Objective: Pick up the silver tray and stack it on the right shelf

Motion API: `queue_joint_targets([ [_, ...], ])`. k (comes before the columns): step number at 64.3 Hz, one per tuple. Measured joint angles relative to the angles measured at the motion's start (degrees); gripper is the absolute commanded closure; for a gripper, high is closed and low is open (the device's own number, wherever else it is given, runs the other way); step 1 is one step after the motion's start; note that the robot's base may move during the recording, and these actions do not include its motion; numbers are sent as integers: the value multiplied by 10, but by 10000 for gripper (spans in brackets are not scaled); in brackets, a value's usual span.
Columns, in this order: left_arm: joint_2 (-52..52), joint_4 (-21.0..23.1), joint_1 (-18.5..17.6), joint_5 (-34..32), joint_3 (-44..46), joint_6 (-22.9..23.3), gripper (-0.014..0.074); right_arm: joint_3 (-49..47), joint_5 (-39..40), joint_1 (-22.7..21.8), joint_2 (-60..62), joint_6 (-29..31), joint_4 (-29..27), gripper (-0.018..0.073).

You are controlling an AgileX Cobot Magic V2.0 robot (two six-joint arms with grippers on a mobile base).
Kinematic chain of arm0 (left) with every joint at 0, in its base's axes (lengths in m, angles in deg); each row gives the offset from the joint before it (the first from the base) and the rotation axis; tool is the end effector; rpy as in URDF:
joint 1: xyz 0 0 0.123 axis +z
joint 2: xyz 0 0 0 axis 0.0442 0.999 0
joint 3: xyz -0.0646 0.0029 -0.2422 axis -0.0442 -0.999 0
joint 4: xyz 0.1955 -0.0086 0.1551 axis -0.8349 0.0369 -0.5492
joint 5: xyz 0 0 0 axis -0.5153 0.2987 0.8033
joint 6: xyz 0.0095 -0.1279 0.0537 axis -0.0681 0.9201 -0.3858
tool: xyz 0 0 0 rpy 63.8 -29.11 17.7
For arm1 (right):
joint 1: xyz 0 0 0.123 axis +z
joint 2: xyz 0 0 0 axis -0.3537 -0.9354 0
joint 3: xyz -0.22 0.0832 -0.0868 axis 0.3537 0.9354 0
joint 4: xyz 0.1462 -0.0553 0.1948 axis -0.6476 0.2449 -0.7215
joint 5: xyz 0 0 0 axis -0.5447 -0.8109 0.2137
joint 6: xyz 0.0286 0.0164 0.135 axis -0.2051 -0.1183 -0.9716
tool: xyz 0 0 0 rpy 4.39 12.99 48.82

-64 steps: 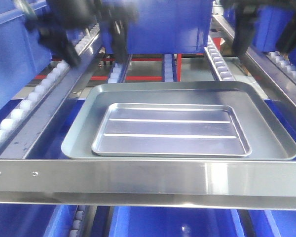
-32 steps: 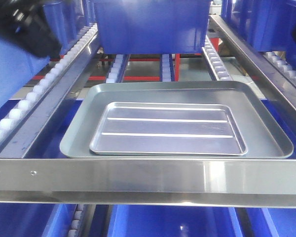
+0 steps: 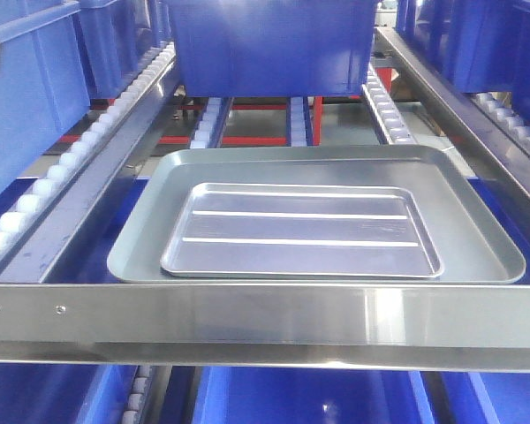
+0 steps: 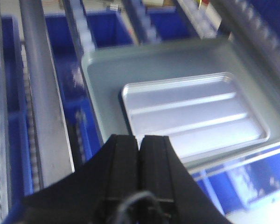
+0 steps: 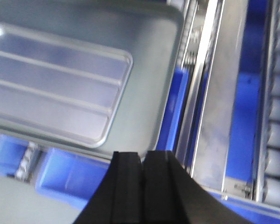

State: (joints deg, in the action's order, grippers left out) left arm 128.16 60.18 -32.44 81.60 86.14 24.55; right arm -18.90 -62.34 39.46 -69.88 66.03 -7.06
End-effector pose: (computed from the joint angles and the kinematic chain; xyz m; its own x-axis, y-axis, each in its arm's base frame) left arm 0.1925 -0.1280 0.2655 -0.3265 0.0473 -0.9440 0.5000 0.8562 -0.1300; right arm 0.1996 0.0556 0.2452 -0.5054 -0.0435 -0.8618 -0.1925 0.9792 0.0635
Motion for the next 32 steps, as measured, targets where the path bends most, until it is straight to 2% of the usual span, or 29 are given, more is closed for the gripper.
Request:
queue_joint_targets([
  [20, -210, 0, 0, 74, 0, 0, 697, 1, 0, 0, 214, 0, 1, 503],
  [32, -236, 0, 0, 76, 0, 0, 697, 1, -2, 0, 239, 0, 2, 503],
])
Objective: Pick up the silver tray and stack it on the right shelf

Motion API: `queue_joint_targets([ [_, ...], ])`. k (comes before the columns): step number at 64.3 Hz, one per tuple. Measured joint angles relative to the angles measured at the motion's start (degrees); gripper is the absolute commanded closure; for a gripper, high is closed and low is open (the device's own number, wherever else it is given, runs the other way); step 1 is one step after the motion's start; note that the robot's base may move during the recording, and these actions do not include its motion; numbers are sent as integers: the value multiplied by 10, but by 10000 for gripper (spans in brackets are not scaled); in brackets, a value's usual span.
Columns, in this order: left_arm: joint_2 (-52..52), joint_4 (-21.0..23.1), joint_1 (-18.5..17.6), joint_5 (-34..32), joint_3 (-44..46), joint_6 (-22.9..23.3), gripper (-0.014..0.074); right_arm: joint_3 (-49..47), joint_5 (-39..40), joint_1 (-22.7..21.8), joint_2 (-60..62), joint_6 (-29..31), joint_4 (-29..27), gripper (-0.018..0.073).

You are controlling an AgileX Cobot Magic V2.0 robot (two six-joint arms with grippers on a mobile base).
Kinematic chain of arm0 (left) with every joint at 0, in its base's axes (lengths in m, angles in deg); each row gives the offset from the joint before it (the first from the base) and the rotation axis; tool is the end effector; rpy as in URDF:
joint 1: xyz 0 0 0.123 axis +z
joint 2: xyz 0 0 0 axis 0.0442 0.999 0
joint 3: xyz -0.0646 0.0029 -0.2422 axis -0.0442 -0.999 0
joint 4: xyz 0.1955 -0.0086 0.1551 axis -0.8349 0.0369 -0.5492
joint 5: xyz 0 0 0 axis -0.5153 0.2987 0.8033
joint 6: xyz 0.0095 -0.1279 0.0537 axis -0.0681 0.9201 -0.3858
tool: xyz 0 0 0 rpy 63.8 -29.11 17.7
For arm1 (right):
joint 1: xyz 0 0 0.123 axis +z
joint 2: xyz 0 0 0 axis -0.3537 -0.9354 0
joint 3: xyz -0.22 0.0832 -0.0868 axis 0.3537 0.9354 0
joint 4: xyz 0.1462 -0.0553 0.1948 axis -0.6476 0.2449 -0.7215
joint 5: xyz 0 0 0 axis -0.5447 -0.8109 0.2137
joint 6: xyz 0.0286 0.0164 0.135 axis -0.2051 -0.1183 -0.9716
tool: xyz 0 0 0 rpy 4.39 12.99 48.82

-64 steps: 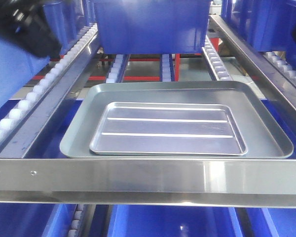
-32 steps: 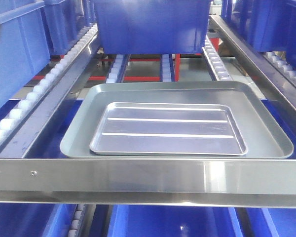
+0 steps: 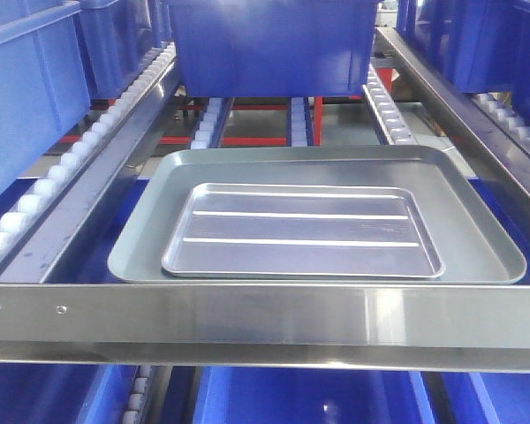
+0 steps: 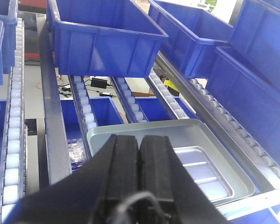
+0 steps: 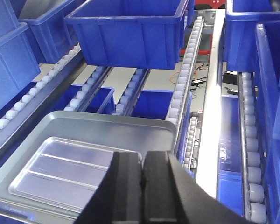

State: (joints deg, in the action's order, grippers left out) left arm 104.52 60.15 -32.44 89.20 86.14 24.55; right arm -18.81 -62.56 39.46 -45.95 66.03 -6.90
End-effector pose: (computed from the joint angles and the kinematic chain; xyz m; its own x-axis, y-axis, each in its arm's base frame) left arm 0.1326 -0.0808 0.3283 -0.0999 -0.1187 -0.9879 0.5057 0.8490 -0.1531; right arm 0.1359 0.0337 0.3175 -0.1384 0.0787 -0.9872 -0.2256 0.9681 0.1088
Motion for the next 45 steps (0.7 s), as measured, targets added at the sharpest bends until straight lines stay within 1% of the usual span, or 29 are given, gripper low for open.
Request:
queue_joint_targets([
  [37, 0, 0, 0, 4, 0, -1, 697, 0, -8, 0, 0, 0, 0, 503],
  [39, 0, 2, 0, 7, 0, -9, 697, 0, -8, 0, 0, 0, 0, 503],
  [40, 0, 7, 0, 8, 0, -20, 697, 0, -8, 0, 0, 0, 0, 503],
  [42, -2, 20, 0, 11, 0, -49, 697, 0, -8, 0, 0, 0, 0, 503],
  [45, -6, 53, 6, 18, 0, -110, 697, 0, -8, 0, 0, 0, 0, 503],
])
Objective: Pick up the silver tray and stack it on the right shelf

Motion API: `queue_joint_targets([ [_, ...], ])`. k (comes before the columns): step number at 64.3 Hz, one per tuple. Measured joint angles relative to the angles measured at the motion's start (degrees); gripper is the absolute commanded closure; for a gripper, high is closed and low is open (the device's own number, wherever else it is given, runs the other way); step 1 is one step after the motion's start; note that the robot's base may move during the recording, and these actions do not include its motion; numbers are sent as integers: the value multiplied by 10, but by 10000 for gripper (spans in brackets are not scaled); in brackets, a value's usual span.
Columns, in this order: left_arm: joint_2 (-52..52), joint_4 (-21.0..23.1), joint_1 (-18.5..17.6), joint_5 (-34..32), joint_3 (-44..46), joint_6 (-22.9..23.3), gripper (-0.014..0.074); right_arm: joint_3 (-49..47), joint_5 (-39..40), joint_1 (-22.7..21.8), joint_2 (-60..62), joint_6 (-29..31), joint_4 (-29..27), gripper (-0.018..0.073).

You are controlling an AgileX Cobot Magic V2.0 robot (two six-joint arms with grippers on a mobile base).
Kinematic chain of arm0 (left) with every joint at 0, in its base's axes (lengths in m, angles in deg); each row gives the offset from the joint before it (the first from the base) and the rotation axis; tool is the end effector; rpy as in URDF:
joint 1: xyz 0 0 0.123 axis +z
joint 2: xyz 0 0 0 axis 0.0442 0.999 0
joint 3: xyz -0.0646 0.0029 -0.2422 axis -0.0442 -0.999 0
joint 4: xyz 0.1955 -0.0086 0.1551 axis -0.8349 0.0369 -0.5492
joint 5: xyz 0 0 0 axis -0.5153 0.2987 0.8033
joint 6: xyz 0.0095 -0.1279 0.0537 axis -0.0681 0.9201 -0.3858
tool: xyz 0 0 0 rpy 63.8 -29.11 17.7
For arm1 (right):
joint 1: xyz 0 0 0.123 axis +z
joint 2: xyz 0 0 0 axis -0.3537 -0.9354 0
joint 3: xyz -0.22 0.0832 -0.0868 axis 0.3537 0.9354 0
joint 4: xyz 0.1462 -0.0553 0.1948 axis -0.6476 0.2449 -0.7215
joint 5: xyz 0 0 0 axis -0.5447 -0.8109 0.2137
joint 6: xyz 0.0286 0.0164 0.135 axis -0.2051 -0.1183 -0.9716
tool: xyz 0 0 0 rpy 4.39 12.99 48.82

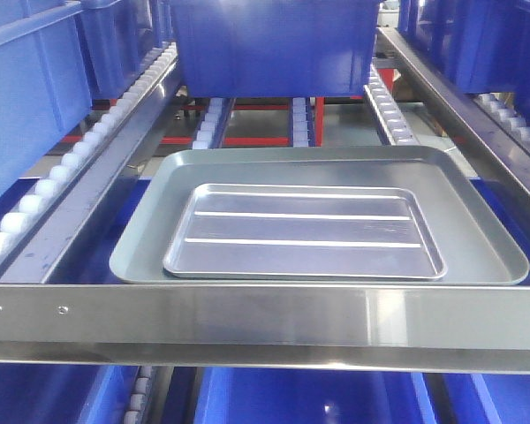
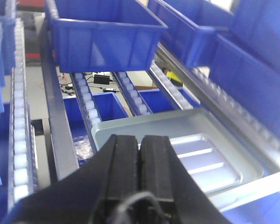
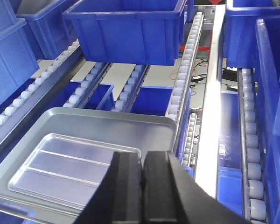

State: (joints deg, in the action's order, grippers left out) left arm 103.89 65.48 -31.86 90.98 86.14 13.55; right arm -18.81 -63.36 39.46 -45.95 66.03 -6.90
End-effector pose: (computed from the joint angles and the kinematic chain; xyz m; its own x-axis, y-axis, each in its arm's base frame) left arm 0.1299 -0.0807 0.3250 -0.0694 -0.0181 -0.9974 0.5223 0.8512 -0.0518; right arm 0.1358 0.0333 0.3156 -0.1512 0.0756 -0.9856 -0.2217 0.9691 0.1083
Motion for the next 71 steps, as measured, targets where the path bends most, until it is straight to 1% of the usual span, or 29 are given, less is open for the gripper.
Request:
queue_joint_targets([
  [3, -7, 33, 12, 3, -3, -56, 697, 0, 0, 0, 0, 0, 0, 503],
  [5, -13, 49, 25, 3, -8, -80, 697, 0, -1, 0, 0, 0, 0, 503],
  [8, -25, 68, 52, 0, -20, -101, 697, 0, -1, 0, 0, 0, 0, 503],
  [11, -39, 78, 84, -11, -38, -112, 697, 0, -1, 0, 0, 0, 0, 503],
  [17, -74, 85, 148, -43, -85, -118, 697, 0, -1, 0, 0, 0, 0, 503],
  [25, -133, 92, 220, -86, -166, -120, 697, 0, -1, 0, 0, 0, 0, 503],
  [31, -173, 99, 265, -119, -232, -120, 697, 0, -2, 0, 0, 0, 0, 503],
  [37, -201, 100, 298, -158, -297, -120, 697, 0, -2, 0, 0, 0, 0, 503],
  [40, -203, 105, 309, -171, -315, -120, 697, 0, -2, 0, 0, 0, 0, 503],
  [47, -206, 117, 327, -173, -322, -120, 697, 0, -2, 0, 0, 0, 0, 503],
  [71, -206, 120, 330, -173, -322, -121, 697, 0, -2, 0, 0, 0, 0, 503],
])
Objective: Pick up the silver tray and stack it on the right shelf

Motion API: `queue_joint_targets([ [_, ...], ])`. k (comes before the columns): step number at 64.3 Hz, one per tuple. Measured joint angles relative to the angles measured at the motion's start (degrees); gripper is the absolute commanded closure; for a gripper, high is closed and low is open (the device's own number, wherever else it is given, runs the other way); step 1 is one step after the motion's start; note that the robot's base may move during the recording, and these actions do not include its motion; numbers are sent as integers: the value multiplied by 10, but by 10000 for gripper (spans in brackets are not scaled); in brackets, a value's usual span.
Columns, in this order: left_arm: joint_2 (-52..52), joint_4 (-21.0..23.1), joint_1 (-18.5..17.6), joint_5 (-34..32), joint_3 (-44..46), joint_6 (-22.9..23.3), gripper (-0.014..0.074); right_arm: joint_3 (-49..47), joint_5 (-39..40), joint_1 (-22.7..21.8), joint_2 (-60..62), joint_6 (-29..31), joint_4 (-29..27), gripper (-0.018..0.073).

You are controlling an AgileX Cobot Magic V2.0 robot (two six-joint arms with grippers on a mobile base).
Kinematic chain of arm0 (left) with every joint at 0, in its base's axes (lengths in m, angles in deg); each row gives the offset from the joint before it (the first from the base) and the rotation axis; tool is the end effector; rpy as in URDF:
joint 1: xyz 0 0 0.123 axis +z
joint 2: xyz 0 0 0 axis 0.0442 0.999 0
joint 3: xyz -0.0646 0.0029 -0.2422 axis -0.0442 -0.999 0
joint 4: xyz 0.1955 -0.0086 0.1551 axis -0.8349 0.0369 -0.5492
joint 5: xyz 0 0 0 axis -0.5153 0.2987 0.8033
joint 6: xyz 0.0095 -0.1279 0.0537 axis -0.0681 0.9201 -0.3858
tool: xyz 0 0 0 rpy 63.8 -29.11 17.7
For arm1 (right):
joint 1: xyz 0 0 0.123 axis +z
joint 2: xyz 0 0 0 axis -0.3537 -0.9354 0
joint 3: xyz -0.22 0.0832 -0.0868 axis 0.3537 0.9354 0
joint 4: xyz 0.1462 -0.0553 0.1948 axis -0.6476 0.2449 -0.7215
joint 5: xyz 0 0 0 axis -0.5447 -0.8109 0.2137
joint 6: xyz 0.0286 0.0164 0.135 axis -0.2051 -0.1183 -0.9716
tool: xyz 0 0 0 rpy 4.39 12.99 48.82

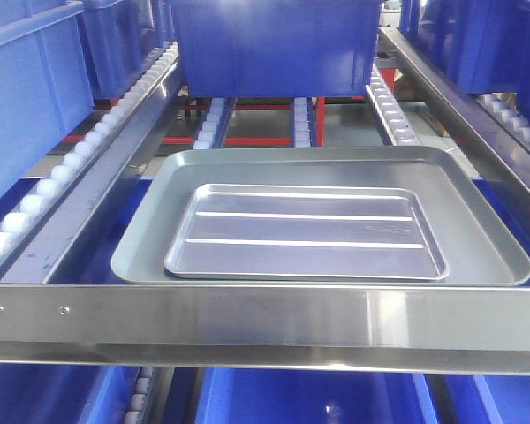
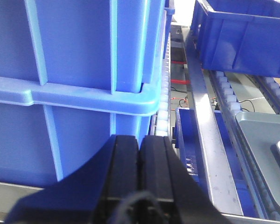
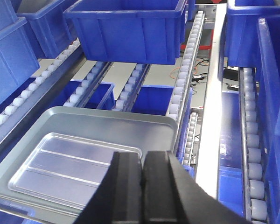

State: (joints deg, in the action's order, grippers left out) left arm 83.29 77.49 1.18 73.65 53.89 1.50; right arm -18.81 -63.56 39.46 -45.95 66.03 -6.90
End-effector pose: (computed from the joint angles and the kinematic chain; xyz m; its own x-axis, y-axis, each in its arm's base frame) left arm 0.1374 -0.0033 0.2043 0.0449 -0.0469 -0.9979 0.0270 0.9986 -0.0457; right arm 0.1357 0.0332 0.3151 -0.1545 0.0748 -0.9852 -0.2207 0.9693 0.1082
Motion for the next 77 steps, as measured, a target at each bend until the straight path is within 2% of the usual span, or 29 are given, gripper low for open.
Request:
queue_joint_targets([
  [42, 0, 0, 0, 0, 0, 0, 697, 13, 17, -6, 0, 5, 6, 503],
  [49, 0, 0, 0, 0, 0, 0, 697, 41, 52, -44, 0, 34, -9, 503],
  [61, 0, 0, 0, 0, 0, 0, 697, 111, 120, -153, 32, 141, -105, 503],
  [69, 0, 0, 0, 0, 0, 0, 697, 182, 181, -211, 87, 161, -115, 503],
  [77, 0, 0, 0, 0, 0, 0, 697, 258, 221, -233, 139, 168, -119, 503],
])
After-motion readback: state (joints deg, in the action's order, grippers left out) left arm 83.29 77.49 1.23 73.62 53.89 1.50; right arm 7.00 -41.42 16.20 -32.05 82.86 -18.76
